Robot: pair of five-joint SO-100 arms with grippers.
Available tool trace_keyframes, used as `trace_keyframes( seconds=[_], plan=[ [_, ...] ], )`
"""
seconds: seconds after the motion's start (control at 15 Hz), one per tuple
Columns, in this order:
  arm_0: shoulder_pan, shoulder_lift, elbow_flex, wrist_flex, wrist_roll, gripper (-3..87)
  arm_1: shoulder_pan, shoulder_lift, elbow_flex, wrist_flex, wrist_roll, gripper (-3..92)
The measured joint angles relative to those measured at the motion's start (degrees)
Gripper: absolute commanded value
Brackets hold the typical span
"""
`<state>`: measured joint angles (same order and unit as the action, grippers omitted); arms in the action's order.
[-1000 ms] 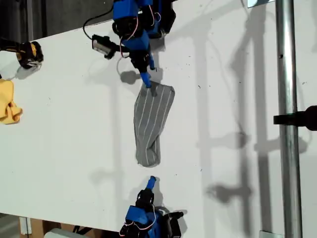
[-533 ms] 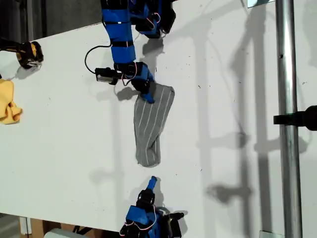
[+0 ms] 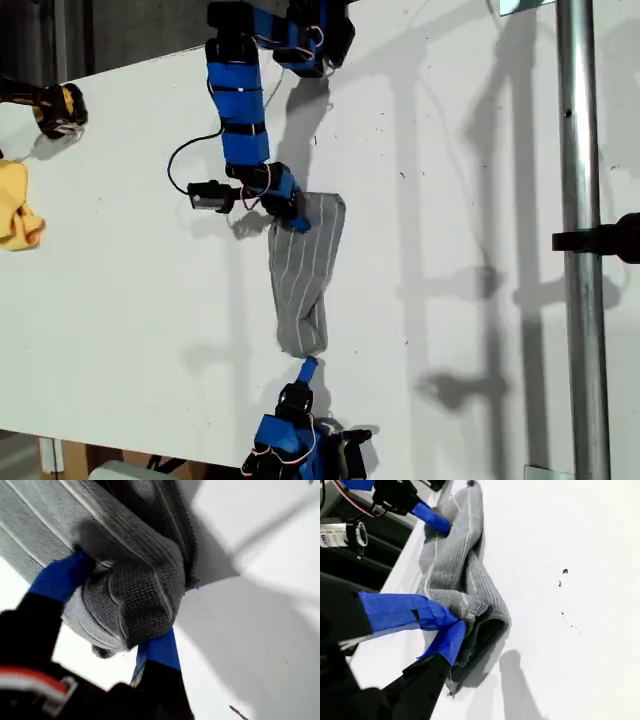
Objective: Grasp corners of a towel and fold twice.
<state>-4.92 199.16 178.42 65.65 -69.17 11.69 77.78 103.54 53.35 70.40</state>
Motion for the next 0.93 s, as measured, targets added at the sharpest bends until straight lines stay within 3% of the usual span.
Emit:
trace_keyframes(
  seconds=[0.07,0.4,0.6,0.93],
  plan=[
    [0.00,0.00,0.00,0.00,0.00,-1.5,0.79,0.53,-0.09,0.88,-0.97,0.0],
    [0.00,0.00,0.00,0.00,0.00,-1.5,2.99,14.41,9.32,5.71,-1.49,-0.1],
    [0.00,0.00,0.00,0.00,0.00,-1.5,3.16,29.97,21.09,9.14,2.81,-0.1],
    [0.00,0.00,0.00,0.00,0.00,-1.5,1.49,43.68,27.33,23.29,11.34,-0.1]
  ],
)
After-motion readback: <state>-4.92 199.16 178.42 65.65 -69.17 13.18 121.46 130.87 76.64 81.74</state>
